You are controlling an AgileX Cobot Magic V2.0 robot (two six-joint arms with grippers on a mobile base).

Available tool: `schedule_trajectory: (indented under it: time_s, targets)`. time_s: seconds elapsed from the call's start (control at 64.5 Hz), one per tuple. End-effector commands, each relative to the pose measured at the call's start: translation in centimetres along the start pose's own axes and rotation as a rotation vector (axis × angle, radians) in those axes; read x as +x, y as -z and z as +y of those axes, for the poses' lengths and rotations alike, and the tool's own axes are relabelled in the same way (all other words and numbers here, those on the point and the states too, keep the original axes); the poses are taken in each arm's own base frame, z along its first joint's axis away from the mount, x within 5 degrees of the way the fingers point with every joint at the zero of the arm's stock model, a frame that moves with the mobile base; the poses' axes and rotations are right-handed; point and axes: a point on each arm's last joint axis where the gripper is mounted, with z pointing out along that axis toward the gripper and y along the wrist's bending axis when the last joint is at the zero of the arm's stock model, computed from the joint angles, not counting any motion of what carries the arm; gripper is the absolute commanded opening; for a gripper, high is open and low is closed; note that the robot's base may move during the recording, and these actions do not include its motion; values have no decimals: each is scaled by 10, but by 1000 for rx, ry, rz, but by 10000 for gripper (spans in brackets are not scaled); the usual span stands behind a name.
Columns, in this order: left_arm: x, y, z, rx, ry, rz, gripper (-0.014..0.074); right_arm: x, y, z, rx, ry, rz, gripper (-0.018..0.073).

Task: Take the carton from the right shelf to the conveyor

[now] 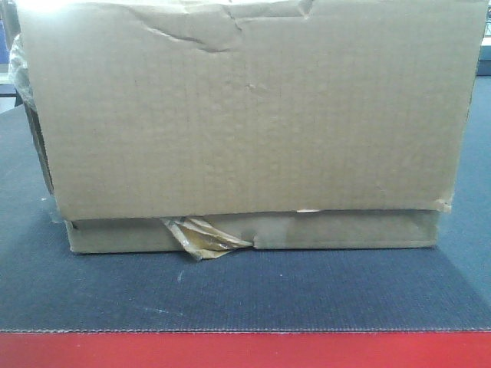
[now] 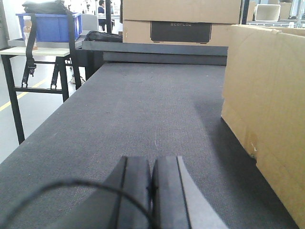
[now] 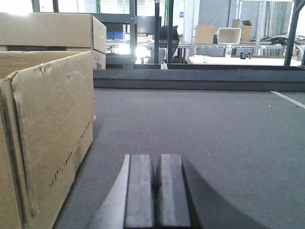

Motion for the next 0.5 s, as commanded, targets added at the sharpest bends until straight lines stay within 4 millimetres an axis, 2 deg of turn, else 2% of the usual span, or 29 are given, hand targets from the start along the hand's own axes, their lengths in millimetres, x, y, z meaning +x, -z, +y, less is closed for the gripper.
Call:
schedule_trajectory:
  time_s: [0.0, 0.481]
  targets:
    - [-2, 1, 0, -3, 6, -25, -6, -2, 0, 0, 0, 0, -21, -67]
    - [-2, 1, 0, -3, 6, -25, -6, -2, 0, 0, 0, 0, -21, -67]
